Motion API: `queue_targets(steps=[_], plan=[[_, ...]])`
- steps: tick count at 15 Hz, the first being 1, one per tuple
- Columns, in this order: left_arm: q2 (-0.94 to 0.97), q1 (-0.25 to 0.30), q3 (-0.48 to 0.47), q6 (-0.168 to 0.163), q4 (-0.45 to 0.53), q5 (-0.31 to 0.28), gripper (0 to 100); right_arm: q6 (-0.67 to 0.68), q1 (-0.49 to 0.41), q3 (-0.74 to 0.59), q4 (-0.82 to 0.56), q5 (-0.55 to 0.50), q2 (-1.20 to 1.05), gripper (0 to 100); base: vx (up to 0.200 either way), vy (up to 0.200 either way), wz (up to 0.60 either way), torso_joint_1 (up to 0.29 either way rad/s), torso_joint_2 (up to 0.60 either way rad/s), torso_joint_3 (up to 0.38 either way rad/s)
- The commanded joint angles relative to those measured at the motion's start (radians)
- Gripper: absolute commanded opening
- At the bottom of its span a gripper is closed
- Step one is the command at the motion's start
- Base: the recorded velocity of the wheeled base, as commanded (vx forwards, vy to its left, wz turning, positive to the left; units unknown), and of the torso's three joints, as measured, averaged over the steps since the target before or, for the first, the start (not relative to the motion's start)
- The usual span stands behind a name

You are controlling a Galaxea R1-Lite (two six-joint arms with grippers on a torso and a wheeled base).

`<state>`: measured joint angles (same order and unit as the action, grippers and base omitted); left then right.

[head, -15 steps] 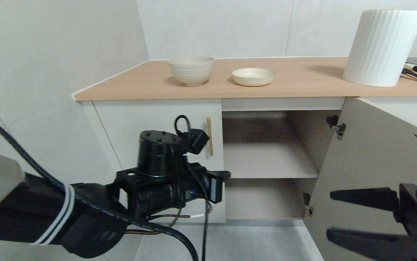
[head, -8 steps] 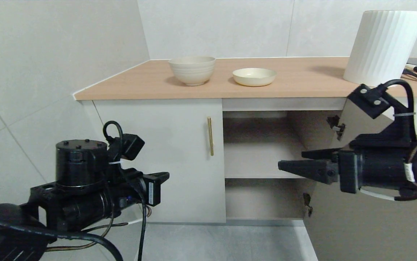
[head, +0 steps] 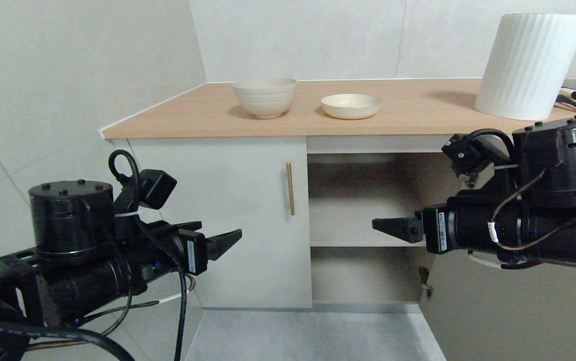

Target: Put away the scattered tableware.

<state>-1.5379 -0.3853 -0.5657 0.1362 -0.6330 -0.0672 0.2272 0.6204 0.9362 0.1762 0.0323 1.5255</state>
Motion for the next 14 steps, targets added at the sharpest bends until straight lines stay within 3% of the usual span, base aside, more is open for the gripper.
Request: queue_targets(steps=[1,3,4,5,6,10,14], plan=[[0.099,0.000,-0.045,0.011,0.110,0.001,100,0.000,0.012,0.001,0.000,-0.005,-0.016,100,0.000,0.000,0.00,0.000,0.00,0.000],[0.176,0.000,-0.111,0.031,0.272,0.000,100,0.001,0.013,0.001,0.000,-0.015,-0.019,100,0.000,0.000,0.00,0.000,0.00,0.000],[0.236,0.000,-0.175,0.057,0.414,-0.003,100,0.001,0.015,0.001,0.002,-0.031,-0.027,100,0.000,0.000,0.00,0.000,0.00,0.000],[0.272,0.000,-0.220,0.089,0.489,-0.006,100,0.003,0.022,0.000,0.003,-0.035,-0.042,100,0.000,0.000,0.00,0.000,0.00,0.000],[0.285,0.000,-0.229,0.106,0.495,-0.006,100,0.003,0.022,0.000,0.003,-0.035,-0.051,100,0.000,0.000,0.00,0.000,0.00,0.000],[0.294,0.000,-0.232,0.106,0.501,-0.003,100,0.003,0.028,-0.004,0.003,-0.035,-0.064,100,0.000,0.000,0.00,0.000,0.00,0.000],[0.312,0.006,-0.260,0.105,0.564,-0.003,100,0.003,0.030,-0.008,0.005,-0.035,-0.070,100,0.200,0.000,0.00,0.002,0.00,0.001]])
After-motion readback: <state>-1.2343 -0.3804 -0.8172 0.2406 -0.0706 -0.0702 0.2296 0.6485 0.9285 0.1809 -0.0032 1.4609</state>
